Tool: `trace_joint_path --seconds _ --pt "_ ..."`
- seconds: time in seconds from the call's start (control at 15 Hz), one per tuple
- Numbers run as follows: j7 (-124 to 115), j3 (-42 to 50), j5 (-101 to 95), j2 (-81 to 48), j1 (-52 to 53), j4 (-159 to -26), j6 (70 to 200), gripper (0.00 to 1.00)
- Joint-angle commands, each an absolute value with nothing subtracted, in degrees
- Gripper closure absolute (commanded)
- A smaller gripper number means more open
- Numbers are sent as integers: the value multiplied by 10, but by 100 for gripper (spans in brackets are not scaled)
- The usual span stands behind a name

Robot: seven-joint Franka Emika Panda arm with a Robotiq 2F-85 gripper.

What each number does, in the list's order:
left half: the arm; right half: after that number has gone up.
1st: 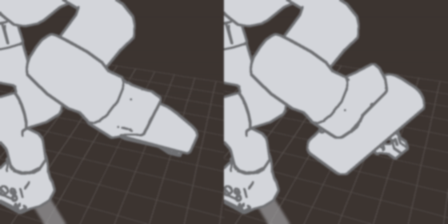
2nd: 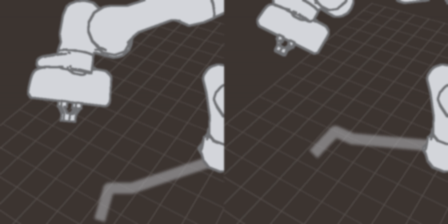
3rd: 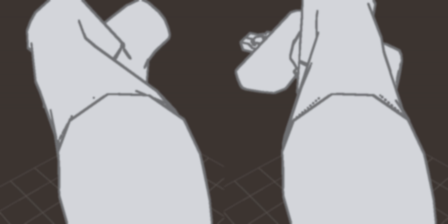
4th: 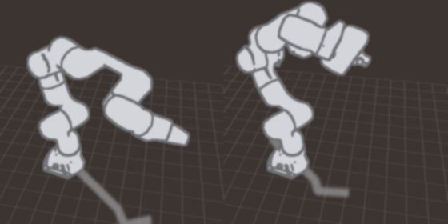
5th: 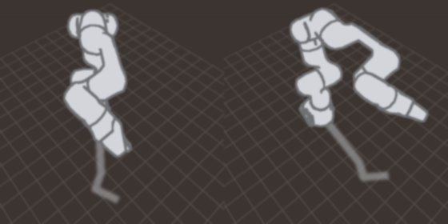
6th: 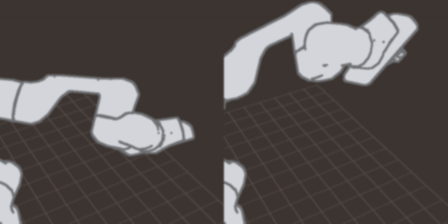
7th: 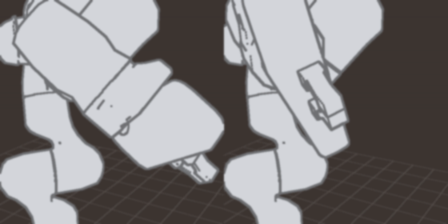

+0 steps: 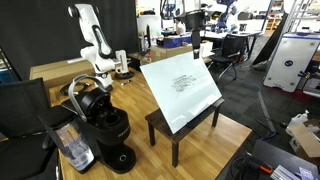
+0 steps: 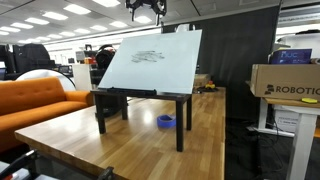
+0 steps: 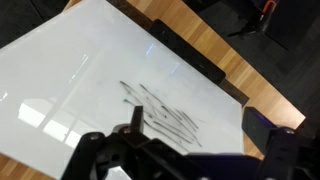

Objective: Take the board off the stand and put it on the table

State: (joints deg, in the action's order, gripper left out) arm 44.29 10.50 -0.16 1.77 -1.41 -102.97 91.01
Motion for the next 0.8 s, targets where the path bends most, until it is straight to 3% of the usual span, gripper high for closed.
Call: trace_joint_path --seconds 0.0,0.73 --pt "527 81 -4 -25 -26 -928 830 0" --pt "830 68 4 -133 -79 -848 840 0"
